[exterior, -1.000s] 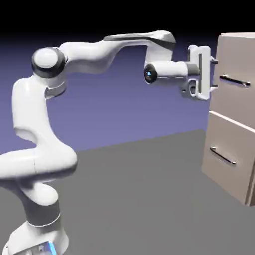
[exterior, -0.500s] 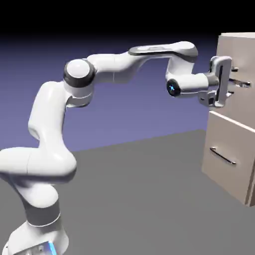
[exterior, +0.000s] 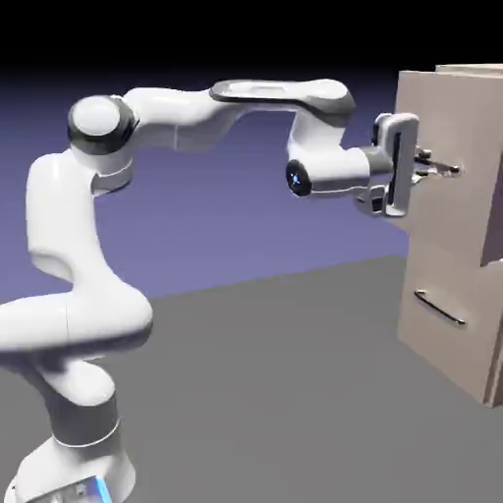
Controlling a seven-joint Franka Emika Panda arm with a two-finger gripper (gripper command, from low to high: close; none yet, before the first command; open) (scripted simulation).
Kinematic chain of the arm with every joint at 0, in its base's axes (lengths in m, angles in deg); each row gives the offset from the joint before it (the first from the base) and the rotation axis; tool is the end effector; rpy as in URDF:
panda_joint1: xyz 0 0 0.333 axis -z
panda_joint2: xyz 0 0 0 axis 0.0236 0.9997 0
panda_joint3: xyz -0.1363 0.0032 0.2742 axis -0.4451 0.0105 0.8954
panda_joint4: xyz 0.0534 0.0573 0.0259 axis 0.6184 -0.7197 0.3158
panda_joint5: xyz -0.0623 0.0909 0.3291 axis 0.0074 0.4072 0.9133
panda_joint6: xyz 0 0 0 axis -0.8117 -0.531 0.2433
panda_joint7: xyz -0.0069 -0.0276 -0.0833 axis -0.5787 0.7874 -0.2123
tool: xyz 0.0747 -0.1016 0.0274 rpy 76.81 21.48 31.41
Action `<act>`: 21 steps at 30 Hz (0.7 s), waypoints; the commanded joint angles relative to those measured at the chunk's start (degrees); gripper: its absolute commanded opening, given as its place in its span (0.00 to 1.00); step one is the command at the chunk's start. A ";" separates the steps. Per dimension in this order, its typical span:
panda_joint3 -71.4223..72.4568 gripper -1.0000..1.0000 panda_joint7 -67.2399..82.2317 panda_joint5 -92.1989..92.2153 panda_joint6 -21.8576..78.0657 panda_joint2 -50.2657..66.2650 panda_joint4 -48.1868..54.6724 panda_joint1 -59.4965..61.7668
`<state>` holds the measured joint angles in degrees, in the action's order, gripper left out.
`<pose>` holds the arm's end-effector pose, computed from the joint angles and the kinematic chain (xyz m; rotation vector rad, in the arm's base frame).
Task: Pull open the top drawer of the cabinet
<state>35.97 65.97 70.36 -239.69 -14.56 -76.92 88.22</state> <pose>0.5492 0.0449 0.5276 -0.6142 1.4815 -0.6130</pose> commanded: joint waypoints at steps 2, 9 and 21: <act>-3.36 0.00 0.13 -0.15 0.50 -0.34 -3.27 -4.16; -15.12 0.00 -1.22 -1.75 1.93 -3.85 -14.87 -18.69; -32.04 0.00 -6.84 -8.31 0.40 -15.40 -33.65 -41.86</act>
<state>3.92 59.13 62.08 -239.27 -29.96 -110.57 46.36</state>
